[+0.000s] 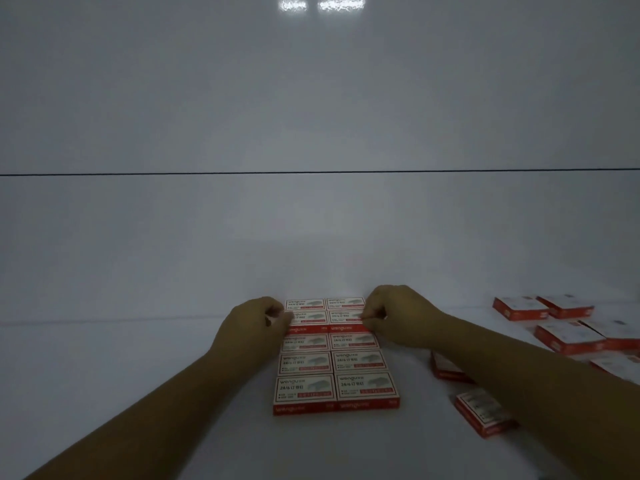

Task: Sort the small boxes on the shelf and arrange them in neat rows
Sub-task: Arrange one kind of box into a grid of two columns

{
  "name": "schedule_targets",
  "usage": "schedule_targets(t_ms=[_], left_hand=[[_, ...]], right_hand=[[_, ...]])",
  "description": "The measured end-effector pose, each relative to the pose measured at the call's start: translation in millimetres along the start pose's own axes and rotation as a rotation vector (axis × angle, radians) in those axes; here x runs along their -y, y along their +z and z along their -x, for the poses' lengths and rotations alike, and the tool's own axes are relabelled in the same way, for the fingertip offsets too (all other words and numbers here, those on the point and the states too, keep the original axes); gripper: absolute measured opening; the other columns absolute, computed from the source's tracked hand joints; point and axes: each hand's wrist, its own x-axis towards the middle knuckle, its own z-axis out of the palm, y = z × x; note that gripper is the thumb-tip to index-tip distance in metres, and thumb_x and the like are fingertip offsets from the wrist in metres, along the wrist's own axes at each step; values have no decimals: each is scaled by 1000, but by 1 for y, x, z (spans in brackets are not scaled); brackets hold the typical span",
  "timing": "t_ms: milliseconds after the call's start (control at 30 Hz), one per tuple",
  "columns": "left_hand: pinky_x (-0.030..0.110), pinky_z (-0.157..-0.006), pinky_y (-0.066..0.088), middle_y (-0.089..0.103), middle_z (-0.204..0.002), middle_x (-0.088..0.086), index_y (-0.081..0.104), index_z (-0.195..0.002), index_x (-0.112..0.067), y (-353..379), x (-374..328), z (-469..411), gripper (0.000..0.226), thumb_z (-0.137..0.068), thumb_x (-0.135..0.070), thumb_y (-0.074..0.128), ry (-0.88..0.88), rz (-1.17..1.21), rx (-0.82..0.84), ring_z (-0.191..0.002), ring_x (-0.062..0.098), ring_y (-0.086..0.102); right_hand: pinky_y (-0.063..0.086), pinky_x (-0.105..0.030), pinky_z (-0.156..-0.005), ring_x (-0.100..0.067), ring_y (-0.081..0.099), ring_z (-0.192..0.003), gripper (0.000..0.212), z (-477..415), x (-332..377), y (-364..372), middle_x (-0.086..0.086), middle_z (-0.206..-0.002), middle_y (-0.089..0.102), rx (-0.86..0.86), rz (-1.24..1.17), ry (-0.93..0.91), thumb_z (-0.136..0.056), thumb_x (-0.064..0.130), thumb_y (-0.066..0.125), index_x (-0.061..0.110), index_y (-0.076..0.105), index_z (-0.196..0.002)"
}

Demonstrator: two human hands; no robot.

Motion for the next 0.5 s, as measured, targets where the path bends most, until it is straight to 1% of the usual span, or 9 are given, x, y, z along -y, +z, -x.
schedule_targets(t_ms=[67,133,167,233,267,333,433,500], left_hand=[[18,-62,40,58,-86,-8,59,-91,-23,-10,-5,-3,14,-88,-36,54,70,-42,-77,-74,4,53],[15,-60,35,56,-83,-12,60,-94,-25,-21,-19,-4,11,-87,-33,57,140,-46,-76,-73,2,52],[14,-58,34,56,-80,-15,61,-93,-28,-25,-29,-4,9,-85,-32,59,186,-53,-38,-72,1,52],[12,-59,35,57,-79,-18,62,-89,-33,-25,-57,-1,7,-82,-32,63,296,-83,116,-73,0,54],[11,-60,36,58,-81,-18,63,-90,-34,-21,-73,2,9,-81,-32,65,363,-99,207,-75,-1,54],[9,-67,39,59,-88,-19,66,-97,-33,-5,-104,7,17,-80,-32,67,485,-120,354,-80,-2,54],[15,-76,39,60,-105,-13,61,-113,-30,29,-140,12,34,-80,-35,66,594,-192,488,-89,-1,51],[18,-83,34,56,-121,-11,54,-122,-30,53,-154,13,44,-80,-39,65,637,-277,557,-103,4,48]], right_hand=[[45,-20,-80,-5,57,-86,19,2,4,-11,2,-104,67,39,3,1,-88,24,61,17,71,-102],[46,-22,-84,-9,60,-92,22,9,3,-27,4,-107,66,12,-35,14,-88,25,60,17,68,-107],[46,-22,-85,-10,60,-94,24,14,-1,-38,4,-108,66,-4,-31,19,-88,24,61,17,67,-109],[46,-23,-87,-9,59,-94,24,30,-14,-61,4,-108,66,27,31,46,-86,22,62,17,67,-109],[46,-23,-89,-8,59,-93,22,40,-22,-71,3,-107,67,74,60,83,-86,20,63,16,68,-107],[47,-24,-90,-9,59,-93,23,62,-39,-88,1,-108,67,182,95,190,-83,14,65,15,68,-106],[46,-33,-97,-13,58,-105,34,94,-57,-99,2,-117,63,355,139,339,-79,9,65,21,66,-111],[44,-35,-100,-14,53,-115,42,111,-65,-102,3,-126,58,448,184,373,-79,10,63,26,62,-118]])
